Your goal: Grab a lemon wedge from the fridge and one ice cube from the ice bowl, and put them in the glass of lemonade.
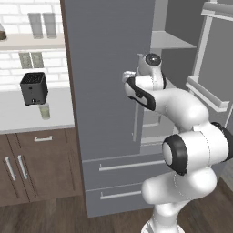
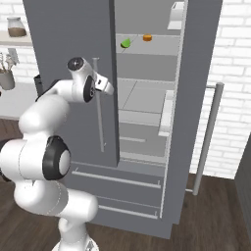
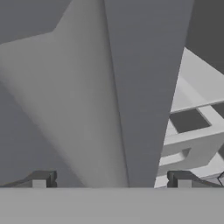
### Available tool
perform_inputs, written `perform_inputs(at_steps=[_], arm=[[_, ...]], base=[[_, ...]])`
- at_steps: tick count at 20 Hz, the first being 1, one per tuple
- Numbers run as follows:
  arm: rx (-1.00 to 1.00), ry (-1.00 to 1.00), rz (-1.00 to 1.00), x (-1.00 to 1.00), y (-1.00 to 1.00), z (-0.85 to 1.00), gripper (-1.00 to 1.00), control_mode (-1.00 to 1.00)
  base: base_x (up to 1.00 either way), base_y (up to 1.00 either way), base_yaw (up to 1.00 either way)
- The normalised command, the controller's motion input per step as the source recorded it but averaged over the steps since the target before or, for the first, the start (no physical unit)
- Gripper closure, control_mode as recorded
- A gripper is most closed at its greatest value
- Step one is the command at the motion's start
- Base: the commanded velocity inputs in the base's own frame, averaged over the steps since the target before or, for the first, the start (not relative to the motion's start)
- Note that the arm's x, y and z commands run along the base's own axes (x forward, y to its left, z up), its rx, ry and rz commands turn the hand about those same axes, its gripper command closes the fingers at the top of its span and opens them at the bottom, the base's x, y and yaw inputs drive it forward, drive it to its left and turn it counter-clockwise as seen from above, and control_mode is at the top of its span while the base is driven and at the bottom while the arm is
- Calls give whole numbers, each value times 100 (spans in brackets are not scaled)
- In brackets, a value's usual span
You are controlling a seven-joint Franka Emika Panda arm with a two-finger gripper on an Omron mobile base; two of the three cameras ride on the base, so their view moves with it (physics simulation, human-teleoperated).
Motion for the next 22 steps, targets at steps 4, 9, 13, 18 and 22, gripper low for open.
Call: perform_inputs(at_steps=[4,9,13,18,22], arm=[[0,-8,0,21,21,-9,-100,-100],[0,0,-1,11,17,0,100,-100],[-1,0,0,1,24,0,100,-100],[0,0,0,-3,48,0,100,-100],[0,0,0,-38,68,11,100,-100]], base=[[0,0,0],[0,0,0],[0,0,0],[0,0,0],[0,0,0]])
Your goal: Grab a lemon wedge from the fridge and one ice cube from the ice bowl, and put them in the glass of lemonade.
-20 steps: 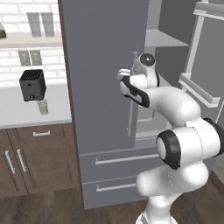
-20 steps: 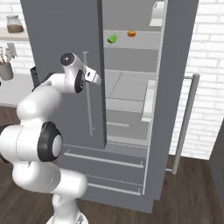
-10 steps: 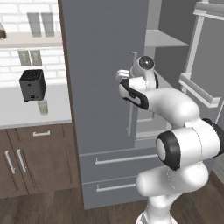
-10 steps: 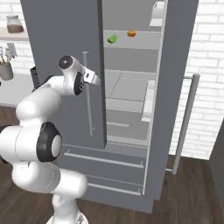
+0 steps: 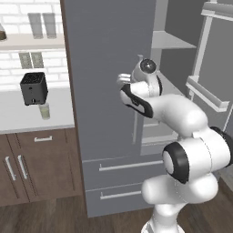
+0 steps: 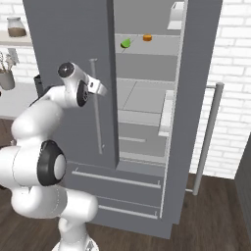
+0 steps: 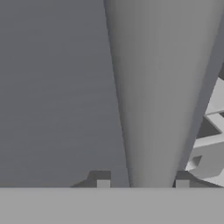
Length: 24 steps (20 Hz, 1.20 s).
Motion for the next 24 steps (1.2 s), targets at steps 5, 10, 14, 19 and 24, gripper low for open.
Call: perform_inputs(at_steps=[5,10,14,19,24], arm=[[0,-2,0,-64,70,32,100,-100],[0,0,1,-85,72,43,100,-100],[0,0,13,-90,78,51,100,-100],[-13,9,34,-94,100,63,100,-100],[-13,12,37,-100,93,55,100,-100]], base=[[0,0,0],[0,0,0],[0,0,0],[0,0,0],[0,0,0]])
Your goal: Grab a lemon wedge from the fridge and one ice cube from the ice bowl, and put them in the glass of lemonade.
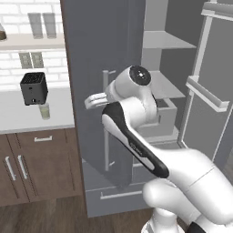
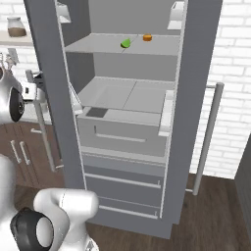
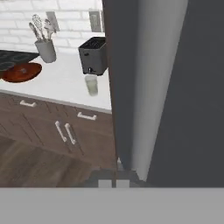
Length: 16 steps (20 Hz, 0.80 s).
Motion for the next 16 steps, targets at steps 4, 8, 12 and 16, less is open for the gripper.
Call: perform_inputs(at_steps=[4,8,12,16], arm=[[-4,1,24,-100,38,78,100,-100],[-2,-1,12,-100,1,98,100,-100],[-1,-4,0,-100,0,84,100,-100],[0,-2,0,-100,-13,68,100,-100]], base=[[0,0,0],[0,0,0],[0,0,0],[0,0,0]])
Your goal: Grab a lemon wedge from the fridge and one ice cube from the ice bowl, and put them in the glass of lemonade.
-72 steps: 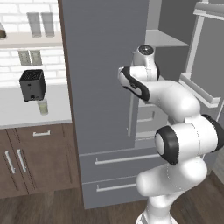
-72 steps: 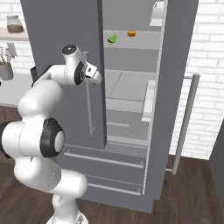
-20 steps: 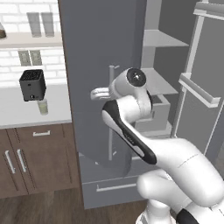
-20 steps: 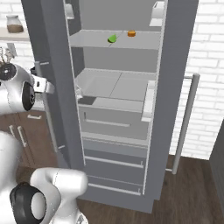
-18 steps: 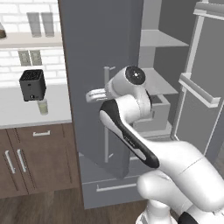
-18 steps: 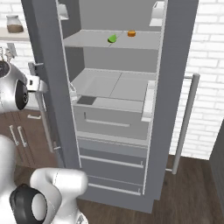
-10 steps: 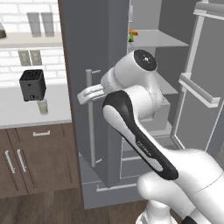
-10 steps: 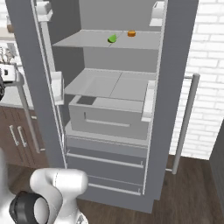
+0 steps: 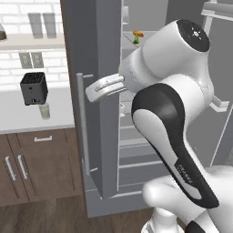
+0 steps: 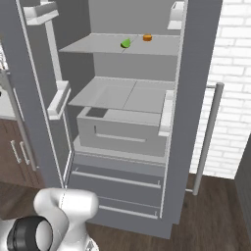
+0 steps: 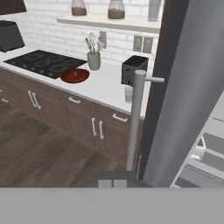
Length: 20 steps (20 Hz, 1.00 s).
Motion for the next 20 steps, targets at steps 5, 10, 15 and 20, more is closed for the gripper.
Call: perform_inputs(at_steps=[5,10,15,20], arm=[[0,2,-7,-32,-66,13,100,-100],[14,7,-16,37,-100,-7,100,-100],[24,11,-6,99,-79,-55,100,-100],[25,21,9,100,-35,-42,100,-100]], base=[[0,0,0],[0,0,0],[0,0,0],[0,0,0]])
